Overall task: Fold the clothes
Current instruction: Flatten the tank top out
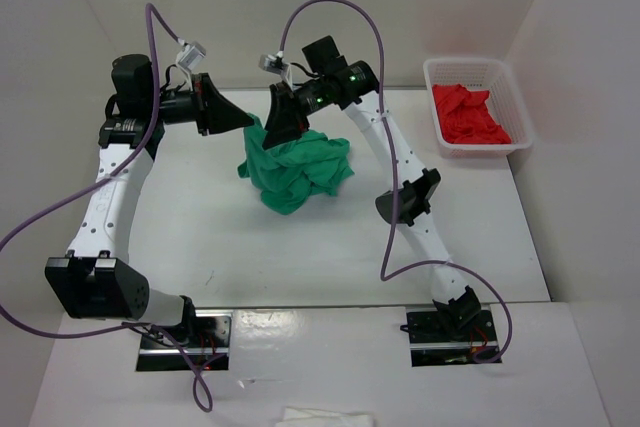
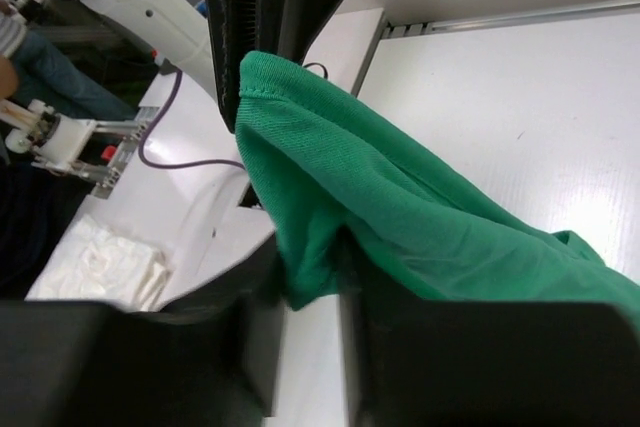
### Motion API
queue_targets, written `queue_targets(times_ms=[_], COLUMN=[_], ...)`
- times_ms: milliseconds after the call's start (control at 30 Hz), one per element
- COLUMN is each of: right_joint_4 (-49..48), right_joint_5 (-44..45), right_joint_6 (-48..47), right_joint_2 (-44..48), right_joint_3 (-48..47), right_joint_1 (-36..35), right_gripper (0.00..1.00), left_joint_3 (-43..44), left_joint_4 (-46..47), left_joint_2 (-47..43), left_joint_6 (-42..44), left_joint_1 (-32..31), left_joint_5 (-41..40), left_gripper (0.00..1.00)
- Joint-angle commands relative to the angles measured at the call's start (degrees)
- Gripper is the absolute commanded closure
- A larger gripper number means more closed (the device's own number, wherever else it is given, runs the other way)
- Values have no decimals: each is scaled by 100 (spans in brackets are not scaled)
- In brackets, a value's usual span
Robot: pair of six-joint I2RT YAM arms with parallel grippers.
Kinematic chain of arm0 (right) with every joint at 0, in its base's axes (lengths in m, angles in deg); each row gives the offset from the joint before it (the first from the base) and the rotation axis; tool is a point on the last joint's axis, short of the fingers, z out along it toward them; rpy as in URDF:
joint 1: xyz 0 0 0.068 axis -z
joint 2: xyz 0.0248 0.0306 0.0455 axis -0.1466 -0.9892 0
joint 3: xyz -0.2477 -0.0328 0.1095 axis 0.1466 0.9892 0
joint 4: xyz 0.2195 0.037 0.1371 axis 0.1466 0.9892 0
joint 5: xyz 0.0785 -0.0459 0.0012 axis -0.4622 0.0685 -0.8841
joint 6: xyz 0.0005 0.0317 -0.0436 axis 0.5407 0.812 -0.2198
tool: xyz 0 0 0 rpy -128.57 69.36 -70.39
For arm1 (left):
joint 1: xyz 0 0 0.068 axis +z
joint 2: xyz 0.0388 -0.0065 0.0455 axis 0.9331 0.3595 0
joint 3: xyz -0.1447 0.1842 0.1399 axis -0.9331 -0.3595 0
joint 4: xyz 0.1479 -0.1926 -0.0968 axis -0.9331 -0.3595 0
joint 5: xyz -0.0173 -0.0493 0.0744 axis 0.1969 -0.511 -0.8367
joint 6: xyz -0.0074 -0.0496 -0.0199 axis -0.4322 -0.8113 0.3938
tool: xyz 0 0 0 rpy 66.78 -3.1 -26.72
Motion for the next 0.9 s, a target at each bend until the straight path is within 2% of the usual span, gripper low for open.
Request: queue_targets(times_ms=[0, 67, 100, 200, 333, 367, 433, 500, 633, 867], right_joint_4=[-197, -198, -250, -363, -768, -917, -1303, -1566, -2236, -2518], right_joint_5=[-12, -12, -12, 233, 620, 708, 998, 1244, 1420, 1755], right_joint_6=[-3, 50, 50, 103, 444, 672, 805, 946, 1324, 1332], right_joint_2=[52, 52, 52, 130, 778, 938, 1411, 1694, 2397, 2899], right_joint_3=[-230, -282, -282, -282, 146, 279, 700, 920, 1466, 1738], right_joint_1=[-48, -48, -48, -48, 13, 101, 302, 479, 953, 1059], right_gripper=[74, 81, 89, 100, 100, 100, 100, 100, 100, 100], left_joint_3=[193, 132, 132, 17, -167, -246, -552, -632, -1027, -1617], left_joint_4=[149, 149, 149, 53, -308, -386, -457, -694, -844, -712], left_joint_2=[-196, -196, -196, -196, -196, -196, -196, -143, -90, -29], left_joint_6=[-18, -18, 43, 210, 913, 1166, 1518, 1957, 2635, 2935], left_joint_1=[-22, -74, -75, -75, -75, -75, -75, -206, -663, -1428], left_joint_5=[82, 82, 82, 82, -208, -269, -357, -576, -1681, -2536], left_gripper=[86, 86, 86, 82, 60, 41, 24, 18, 13, 11])
